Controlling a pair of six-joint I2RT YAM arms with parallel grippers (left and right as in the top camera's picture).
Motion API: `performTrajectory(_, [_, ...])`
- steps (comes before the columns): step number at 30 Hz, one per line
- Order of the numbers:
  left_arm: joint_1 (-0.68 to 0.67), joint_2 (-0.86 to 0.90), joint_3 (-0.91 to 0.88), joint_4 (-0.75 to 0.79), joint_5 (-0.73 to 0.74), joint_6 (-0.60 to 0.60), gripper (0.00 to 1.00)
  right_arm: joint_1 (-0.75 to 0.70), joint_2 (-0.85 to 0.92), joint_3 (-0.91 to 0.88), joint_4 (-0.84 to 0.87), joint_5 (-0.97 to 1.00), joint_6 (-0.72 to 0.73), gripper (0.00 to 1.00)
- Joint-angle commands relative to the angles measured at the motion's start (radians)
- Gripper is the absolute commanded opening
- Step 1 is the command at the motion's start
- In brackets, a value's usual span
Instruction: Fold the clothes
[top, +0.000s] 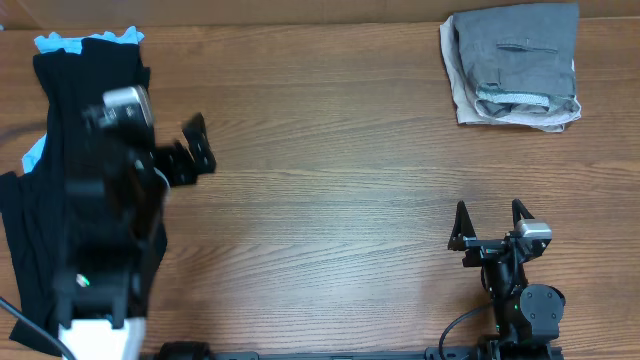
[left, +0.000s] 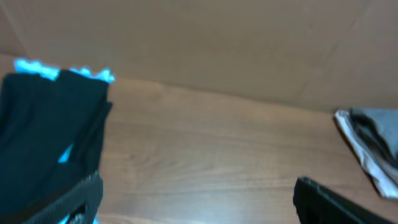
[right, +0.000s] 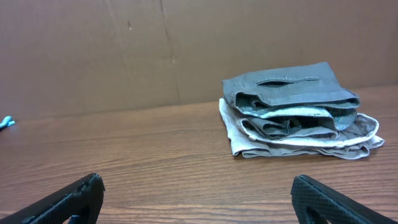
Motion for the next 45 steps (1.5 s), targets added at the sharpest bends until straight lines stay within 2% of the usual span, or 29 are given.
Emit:
performTrajectory(1, [0.004,-0.15,-0.244,0.164,0.052,-0.041,1.0,0.005,-0.011,-0.01,0.007,0.006,0.007,1.0])
performTrajectory(5, [0.004,-0.312,-0.49,0.366,0.052,-0.046,1.0,0.005,-0.011,-0.01,0.007,0.006,0.007,1.0])
performTrajectory(9, [0.004,-0.462,-0.678,0.489,0.052,-0.047,1.0,0.005,-0.011,-0.01,0.007,0.006,0.007,1.0])
performTrajectory(17, [0.004,-0.72,-0.904,0.558,0.048,-0.064,1.0,0.005,-0.011,-0.01,0.007,0.006,0.007,1.0])
performTrajectory(24, [0.006,-0.827,-0.989,0.552,0.04,-0.063,1.0,0.005,-0.011,-0.01,0.007,0.006,0.007,1.0])
performTrajectory(28, [0.009,-0.893,-0.989,0.445,0.028,-0.06,1.0,0.005,-0.011,-0.01,0.007,0.006,0.007,1.0])
performTrajectory(32, [0.017,-0.893,-0.989,0.391,0.026,-0.06,1.0,0.005,-0.011,-0.01,0.007,0.006,0.007,1.0])
performTrajectory(45, [0.017,-0.892,-0.989,0.393,0.026,-0.06,1.0,0.005,-0.011,-0.01,0.007,0.006,0.007,1.0])
